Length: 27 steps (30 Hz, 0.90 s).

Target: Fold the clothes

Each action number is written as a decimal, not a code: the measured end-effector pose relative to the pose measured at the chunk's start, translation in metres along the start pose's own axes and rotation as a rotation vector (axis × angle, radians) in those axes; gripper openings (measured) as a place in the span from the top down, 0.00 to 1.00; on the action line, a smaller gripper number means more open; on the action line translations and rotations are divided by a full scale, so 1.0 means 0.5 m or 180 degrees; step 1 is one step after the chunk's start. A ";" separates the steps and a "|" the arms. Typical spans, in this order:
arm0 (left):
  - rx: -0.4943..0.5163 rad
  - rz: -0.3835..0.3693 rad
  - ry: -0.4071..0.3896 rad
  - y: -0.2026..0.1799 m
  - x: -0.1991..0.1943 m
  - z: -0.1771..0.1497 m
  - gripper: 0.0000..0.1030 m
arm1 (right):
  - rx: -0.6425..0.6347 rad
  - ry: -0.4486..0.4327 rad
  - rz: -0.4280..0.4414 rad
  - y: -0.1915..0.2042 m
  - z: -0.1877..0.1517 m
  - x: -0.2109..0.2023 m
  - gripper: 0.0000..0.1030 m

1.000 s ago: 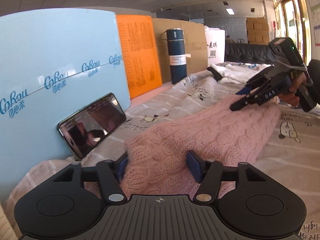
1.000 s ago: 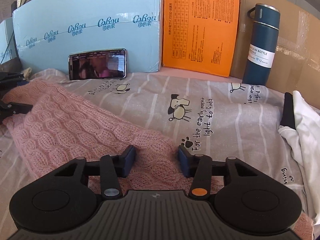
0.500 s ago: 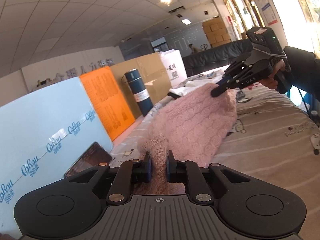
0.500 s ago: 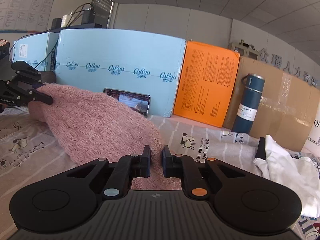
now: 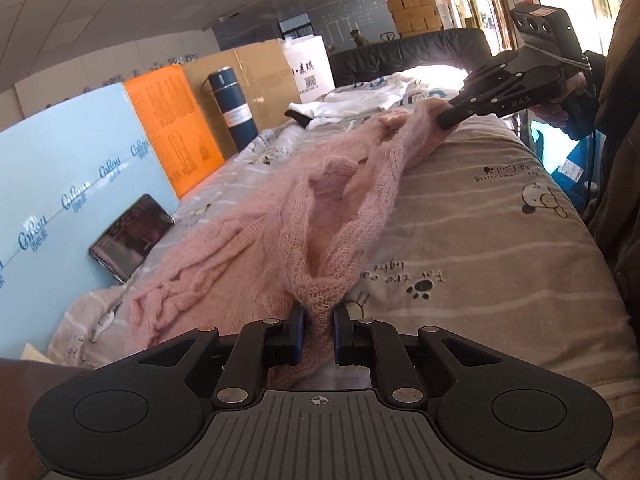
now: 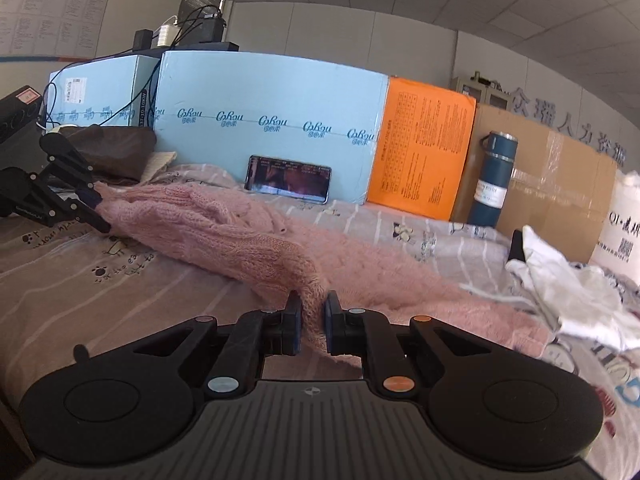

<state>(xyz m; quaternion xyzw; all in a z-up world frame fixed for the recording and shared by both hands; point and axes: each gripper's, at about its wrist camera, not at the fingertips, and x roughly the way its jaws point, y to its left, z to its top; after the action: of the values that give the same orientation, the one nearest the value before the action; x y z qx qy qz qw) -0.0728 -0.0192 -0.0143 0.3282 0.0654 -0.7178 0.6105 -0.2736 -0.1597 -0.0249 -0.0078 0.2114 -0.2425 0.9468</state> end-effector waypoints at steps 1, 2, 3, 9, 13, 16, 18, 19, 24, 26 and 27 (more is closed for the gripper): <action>-0.0036 -0.0015 0.0001 -0.003 -0.004 -0.002 0.84 | 0.0081 0.0056 0.0036 0.003 -0.013 0.000 0.90; -0.0077 -0.0039 -0.0022 -0.004 -0.009 -0.004 0.83 | 0.0181 0.0059 0.0100 0.003 -0.026 -0.005 0.89; -0.0114 -0.0064 -0.0062 -0.004 -0.014 -0.004 0.83 | 0.0284 0.0048 0.0168 0.004 -0.038 -0.012 0.87; -0.0408 -0.0158 -0.0484 0.002 -0.041 0.015 0.60 | 0.1114 -0.0812 0.0482 -0.063 -0.030 -0.078 0.44; -0.0545 0.0222 -0.0575 -0.007 -0.020 0.040 0.43 | 0.1629 -0.0723 -0.0181 -0.123 0.024 -0.012 0.38; -0.0505 0.0294 -0.0508 -0.026 -0.002 0.046 0.41 | 0.1869 -0.0166 -0.0653 -0.150 0.042 0.070 0.37; -0.0504 0.0318 -0.0463 -0.036 0.010 0.045 0.39 | 0.1898 0.0119 -0.0920 -0.157 0.035 0.107 0.36; -0.0518 0.0337 -0.0439 -0.038 0.015 0.042 0.38 | 0.1933 0.0220 -0.0999 -0.161 0.025 0.118 0.37; -0.0697 0.0395 -0.0238 -0.022 0.036 0.027 0.37 | 0.2038 0.0118 -0.1252 -0.163 -0.032 0.082 0.85; -0.0756 0.0395 -0.0158 -0.016 0.042 0.023 0.37 | 0.2090 -0.0041 -0.1323 -0.165 -0.041 0.055 0.90; -0.0761 0.0402 -0.0125 -0.017 0.044 0.022 0.36 | 0.2086 -0.0212 -0.1354 -0.160 -0.044 0.032 0.90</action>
<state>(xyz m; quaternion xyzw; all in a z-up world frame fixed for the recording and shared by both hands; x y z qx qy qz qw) -0.0857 -0.0408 -0.0203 0.2425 0.1176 -0.6713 0.6904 -0.3065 -0.2358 -0.0418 0.2434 0.0855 -0.4876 0.8341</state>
